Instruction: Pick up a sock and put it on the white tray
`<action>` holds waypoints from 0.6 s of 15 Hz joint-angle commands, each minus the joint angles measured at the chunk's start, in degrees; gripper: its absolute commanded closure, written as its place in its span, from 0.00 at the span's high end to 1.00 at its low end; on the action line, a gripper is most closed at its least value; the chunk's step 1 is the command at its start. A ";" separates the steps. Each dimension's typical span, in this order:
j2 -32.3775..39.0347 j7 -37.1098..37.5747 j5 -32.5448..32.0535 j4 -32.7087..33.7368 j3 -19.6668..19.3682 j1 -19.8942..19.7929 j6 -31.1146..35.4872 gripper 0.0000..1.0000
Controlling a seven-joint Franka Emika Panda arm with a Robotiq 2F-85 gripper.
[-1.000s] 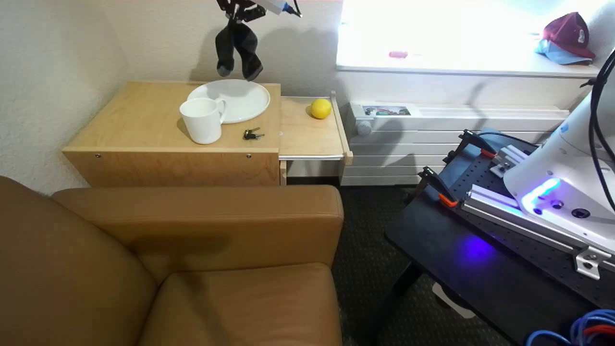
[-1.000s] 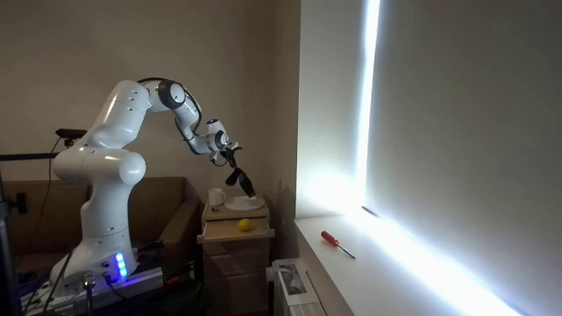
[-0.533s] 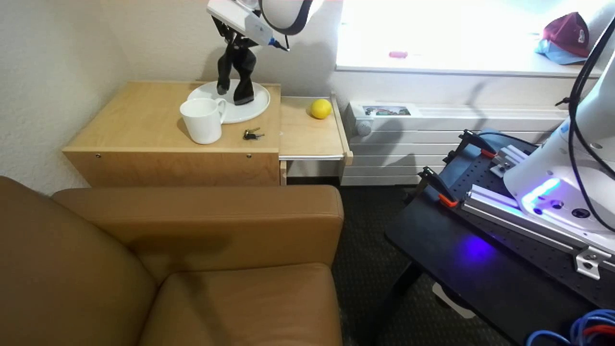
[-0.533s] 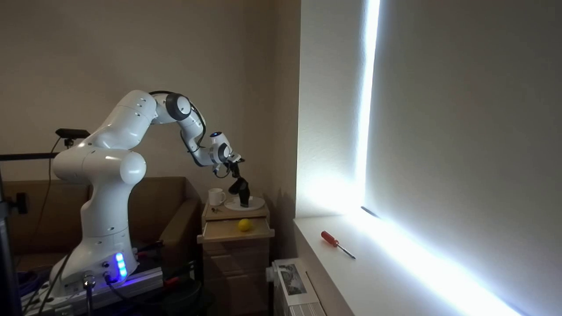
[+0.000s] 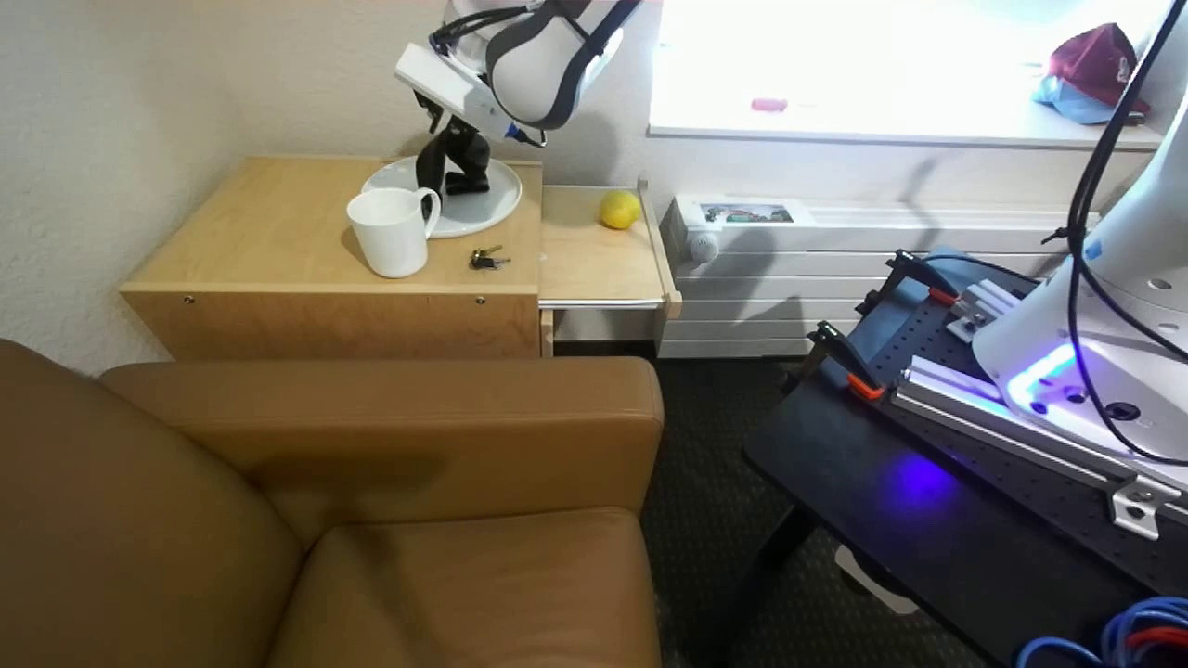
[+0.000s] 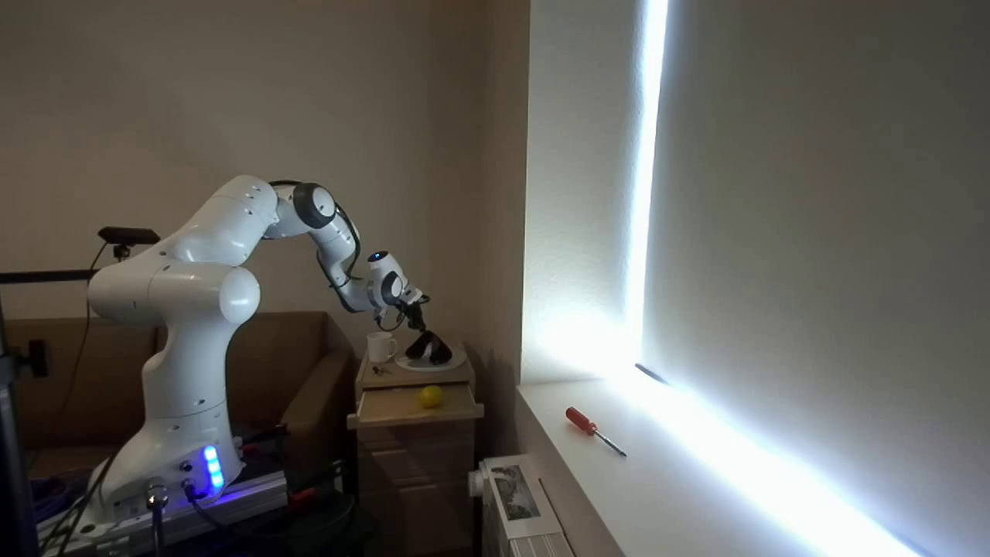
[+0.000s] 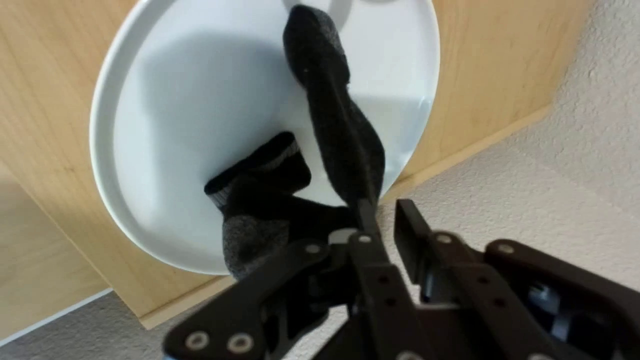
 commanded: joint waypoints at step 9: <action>-13.16 -6.55 4.06 -5.67 4.90 -1.79 -3.84 1.00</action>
